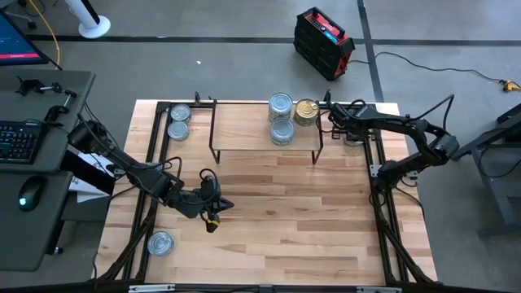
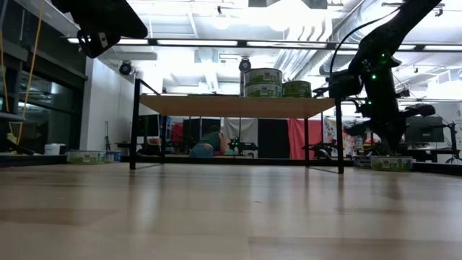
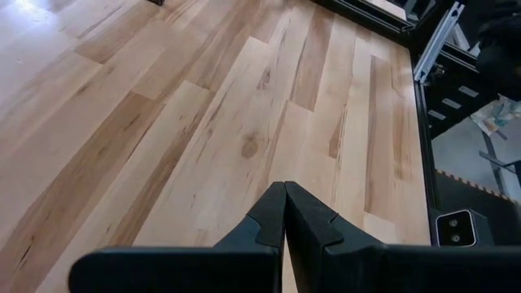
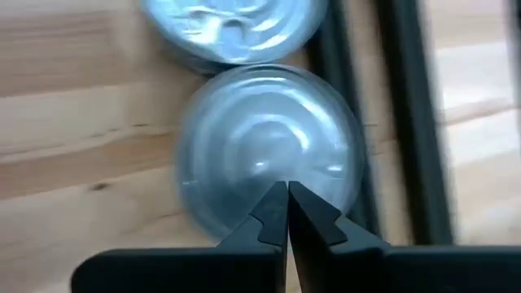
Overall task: Stack canned seafood by type on shelf
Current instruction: Stack the light green tuna can on top of the other light green tuna can on the shelf
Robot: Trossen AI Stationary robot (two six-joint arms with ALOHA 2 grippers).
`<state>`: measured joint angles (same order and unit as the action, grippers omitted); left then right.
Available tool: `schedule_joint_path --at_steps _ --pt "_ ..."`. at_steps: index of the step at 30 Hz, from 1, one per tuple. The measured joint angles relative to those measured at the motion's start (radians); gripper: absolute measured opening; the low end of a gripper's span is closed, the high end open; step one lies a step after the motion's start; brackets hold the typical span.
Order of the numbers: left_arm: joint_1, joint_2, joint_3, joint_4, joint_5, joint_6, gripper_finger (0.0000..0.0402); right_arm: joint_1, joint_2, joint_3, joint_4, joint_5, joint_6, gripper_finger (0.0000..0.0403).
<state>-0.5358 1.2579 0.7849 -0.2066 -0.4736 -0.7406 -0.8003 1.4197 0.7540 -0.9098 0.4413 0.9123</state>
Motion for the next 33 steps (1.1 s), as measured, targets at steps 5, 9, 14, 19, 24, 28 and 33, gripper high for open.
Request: schedule_joint_path --at_steps 5,9,14,19,24,28,33 --pt "0.0 0.0 0.0 0.0 0.0 0.0 0.0001 -0.014 0.0 0.0 0.002 -0.003 0.05 0.0" --pt "0.0 0.0 0.0 0.0 0.0 0.0 0.0001 -0.018 -0.001 -0.022 -0.003 0.031 0.17 0.0" --pt "0.0 0.0 0.0 0.0 0.0 -0.001 0.0001 -0.007 -0.02 -0.137 0.103 0.025 0.431 0.0" --pt "0.0 0.0 0.0 0.0 0.0 0.0 0.0001 0.079 -0.087 -0.196 0.108 0.073 0.596 0.0" --pt "0.0 0.0 0.0 0.0 0.0 0.042 0.0001 0.177 -0.174 -0.202 -0.005 0.005 0.753 0.0" --pt "0.0 0.0 0.0 0.0 0.0 0.054 0.0001 0.282 -0.237 -0.231 -0.04 -0.02 0.889 0.0" --pt "0.0 0.0 0.0 0.0 0.0 0.055 0.0001 0.438 -0.271 -0.248 -0.032 -0.023 1.016 0.0"
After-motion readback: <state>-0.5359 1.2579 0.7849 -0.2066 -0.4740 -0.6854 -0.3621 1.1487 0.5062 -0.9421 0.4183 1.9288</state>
